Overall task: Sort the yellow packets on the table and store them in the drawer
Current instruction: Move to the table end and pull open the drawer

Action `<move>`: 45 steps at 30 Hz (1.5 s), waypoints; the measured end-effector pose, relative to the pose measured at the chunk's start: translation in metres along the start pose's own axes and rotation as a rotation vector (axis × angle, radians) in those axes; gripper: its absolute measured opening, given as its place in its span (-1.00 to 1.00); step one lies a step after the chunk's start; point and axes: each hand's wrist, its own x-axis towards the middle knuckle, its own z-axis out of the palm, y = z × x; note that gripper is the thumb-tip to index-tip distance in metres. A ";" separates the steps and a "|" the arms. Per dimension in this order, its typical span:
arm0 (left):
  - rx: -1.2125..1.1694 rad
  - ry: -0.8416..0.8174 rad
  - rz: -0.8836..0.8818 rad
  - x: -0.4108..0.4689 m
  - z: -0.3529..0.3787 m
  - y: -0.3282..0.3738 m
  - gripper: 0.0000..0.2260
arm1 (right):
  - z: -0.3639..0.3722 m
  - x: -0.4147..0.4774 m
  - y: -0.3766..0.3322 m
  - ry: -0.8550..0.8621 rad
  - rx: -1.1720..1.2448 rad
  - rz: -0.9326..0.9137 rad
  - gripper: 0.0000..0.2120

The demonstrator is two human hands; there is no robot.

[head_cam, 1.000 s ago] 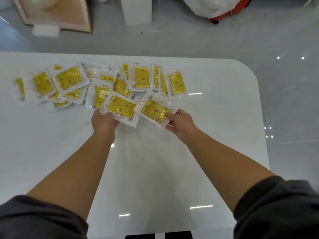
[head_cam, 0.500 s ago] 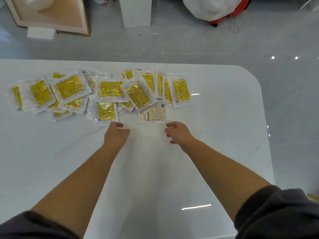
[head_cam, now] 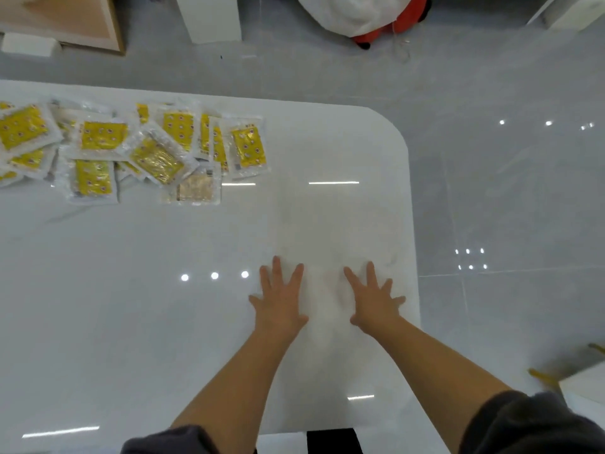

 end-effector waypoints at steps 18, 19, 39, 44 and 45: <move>0.035 -0.049 -0.116 0.023 0.040 0.083 -0.37 | -0.073 0.063 0.088 -0.015 -0.374 -0.397 -0.18; -0.008 0.028 -0.172 0.025 0.037 0.089 -0.44 | -0.073 0.066 0.091 -0.027 -0.375 -0.418 -0.16; -0.032 -0.141 -0.405 0.097 -0.028 0.173 -0.43 | -0.210 0.173 0.125 0.018 -0.768 -0.692 -0.19; -0.132 0.113 -0.426 0.140 -0.073 0.195 -0.42 | -0.274 0.200 0.108 -0.265 -0.748 -0.804 -0.38; -0.177 0.059 -0.423 0.149 -0.080 0.204 -0.33 | -0.292 0.209 0.102 -0.292 -0.713 -0.831 -0.43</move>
